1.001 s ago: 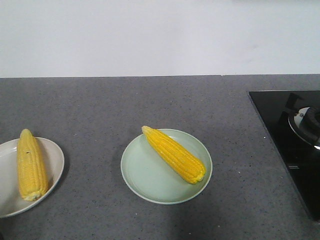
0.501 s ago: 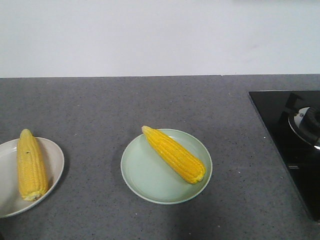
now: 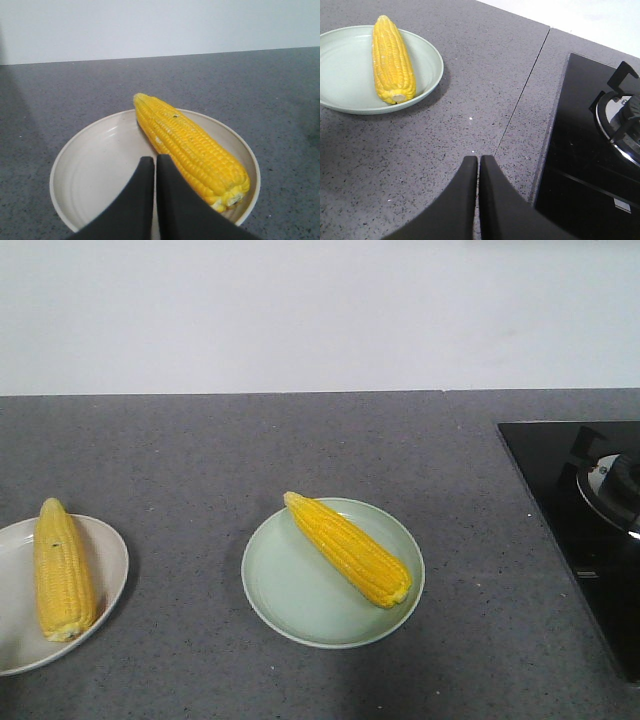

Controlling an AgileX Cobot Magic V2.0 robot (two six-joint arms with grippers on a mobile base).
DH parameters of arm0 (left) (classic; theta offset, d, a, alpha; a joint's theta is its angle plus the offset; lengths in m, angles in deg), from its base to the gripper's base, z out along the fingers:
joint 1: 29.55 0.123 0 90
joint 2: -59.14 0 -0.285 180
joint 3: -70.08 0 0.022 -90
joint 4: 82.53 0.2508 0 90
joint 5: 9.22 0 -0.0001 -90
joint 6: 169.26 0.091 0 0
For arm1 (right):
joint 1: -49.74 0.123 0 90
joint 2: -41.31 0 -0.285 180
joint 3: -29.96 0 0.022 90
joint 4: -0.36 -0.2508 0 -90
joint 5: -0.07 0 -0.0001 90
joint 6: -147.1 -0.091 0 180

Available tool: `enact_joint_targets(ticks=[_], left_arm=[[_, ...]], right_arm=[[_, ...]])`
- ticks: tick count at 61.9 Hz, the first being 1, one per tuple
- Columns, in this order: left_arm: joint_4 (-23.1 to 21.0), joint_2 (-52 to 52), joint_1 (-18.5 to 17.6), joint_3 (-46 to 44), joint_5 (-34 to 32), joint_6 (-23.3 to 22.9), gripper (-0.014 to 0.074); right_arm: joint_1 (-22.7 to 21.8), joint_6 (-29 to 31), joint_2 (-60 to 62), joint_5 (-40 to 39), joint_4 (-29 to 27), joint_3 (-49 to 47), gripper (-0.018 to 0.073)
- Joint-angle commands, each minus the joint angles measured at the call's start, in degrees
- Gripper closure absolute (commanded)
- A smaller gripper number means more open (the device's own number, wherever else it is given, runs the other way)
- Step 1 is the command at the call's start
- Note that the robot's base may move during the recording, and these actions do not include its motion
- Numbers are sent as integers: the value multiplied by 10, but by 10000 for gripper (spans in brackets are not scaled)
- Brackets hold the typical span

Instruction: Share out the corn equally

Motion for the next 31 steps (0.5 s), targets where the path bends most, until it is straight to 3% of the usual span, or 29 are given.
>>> enact_joint_targets(ticks=[1,15,31], left_arm=[[-1,33,-1,-16,6,1,604],[17,113,-1,-16,58,2,604],[15,158,11,-16,45,-1,604]], right_arm=[[-3,-1,-5,-39,8,-14,564],[-3,-1,-5,-39,8,-14,564],[-3,-1,-5,-38,8,-14,564]])
